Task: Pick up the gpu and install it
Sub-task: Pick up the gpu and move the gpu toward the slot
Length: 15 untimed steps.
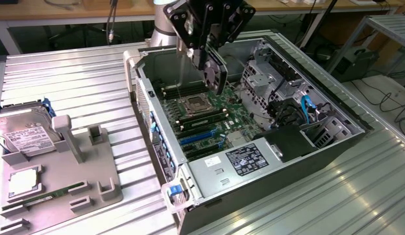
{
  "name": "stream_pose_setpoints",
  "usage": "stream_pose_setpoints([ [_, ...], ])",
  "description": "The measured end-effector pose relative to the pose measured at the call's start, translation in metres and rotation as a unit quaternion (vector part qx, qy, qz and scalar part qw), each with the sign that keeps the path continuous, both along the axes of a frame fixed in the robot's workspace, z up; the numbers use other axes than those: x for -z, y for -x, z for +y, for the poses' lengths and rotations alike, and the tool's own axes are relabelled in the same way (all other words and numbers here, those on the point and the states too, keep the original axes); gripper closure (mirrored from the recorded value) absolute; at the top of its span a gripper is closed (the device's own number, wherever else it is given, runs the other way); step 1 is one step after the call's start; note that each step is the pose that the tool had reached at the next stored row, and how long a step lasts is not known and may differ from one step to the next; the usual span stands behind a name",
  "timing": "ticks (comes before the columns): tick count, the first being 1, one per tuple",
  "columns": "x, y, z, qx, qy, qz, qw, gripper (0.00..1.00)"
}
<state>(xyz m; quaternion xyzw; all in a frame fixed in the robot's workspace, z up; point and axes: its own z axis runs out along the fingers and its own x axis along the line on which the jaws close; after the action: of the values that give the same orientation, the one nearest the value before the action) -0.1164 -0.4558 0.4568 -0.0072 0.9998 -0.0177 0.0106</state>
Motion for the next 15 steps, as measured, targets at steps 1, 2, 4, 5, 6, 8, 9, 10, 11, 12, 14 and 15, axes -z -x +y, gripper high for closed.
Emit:
stream_pose_setpoints([
  [1, 0.0000, -0.002, 0.0000, 0.000, 0.0000, 0.0000, 1.0000, 0.73],
  [2, 0.0000, -0.005, 0.0000, 0.000, 0.0000, 0.0000, 1.0000, 0.73],
  [4, 0.0001, -0.011, 0.0000, 0.000, 0.0000, 0.0000, 1.0000, 0.73],
  [5, 0.0001, -0.014, 0.0000, 0.000, 0.0000, 0.0000, 1.0000, 0.73],
  [6, 0.0001, -0.016, 0.0000, 0.000, 0.0000, 0.0001, 1.0000, 0.73],
  [8, 0.0001, -0.021, 0.0000, 0.000, 0.0000, 0.0001, 1.0000, 0.73],
  [9, 0.0001, -0.023, 0.0000, 0.000, 0.0000, 0.0001, 1.0000, 0.73],
  [10, 0.0001, -0.025, 0.0000, 0.000, 0.0000, 0.0001, 1.0000, 0.73],
  [11, 0.0001, -0.028, 0.0000, 0.000, 0.0000, 0.0001, 1.0000, 0.73],
  [12, 0.0001, -0.030, 0.0000, 0.000, 0.0000, 0.0001, 1.0000, 0.73],
  [14, 0.0002, -0.034, 0.0000, 0.000, 0.0000, 0.0001, 1.0000, 0.73],
  [15, 0.0002, -0.036, 0.0000, 0.000, 0.0000, 0.0001, 1.0000, 0.73],
])
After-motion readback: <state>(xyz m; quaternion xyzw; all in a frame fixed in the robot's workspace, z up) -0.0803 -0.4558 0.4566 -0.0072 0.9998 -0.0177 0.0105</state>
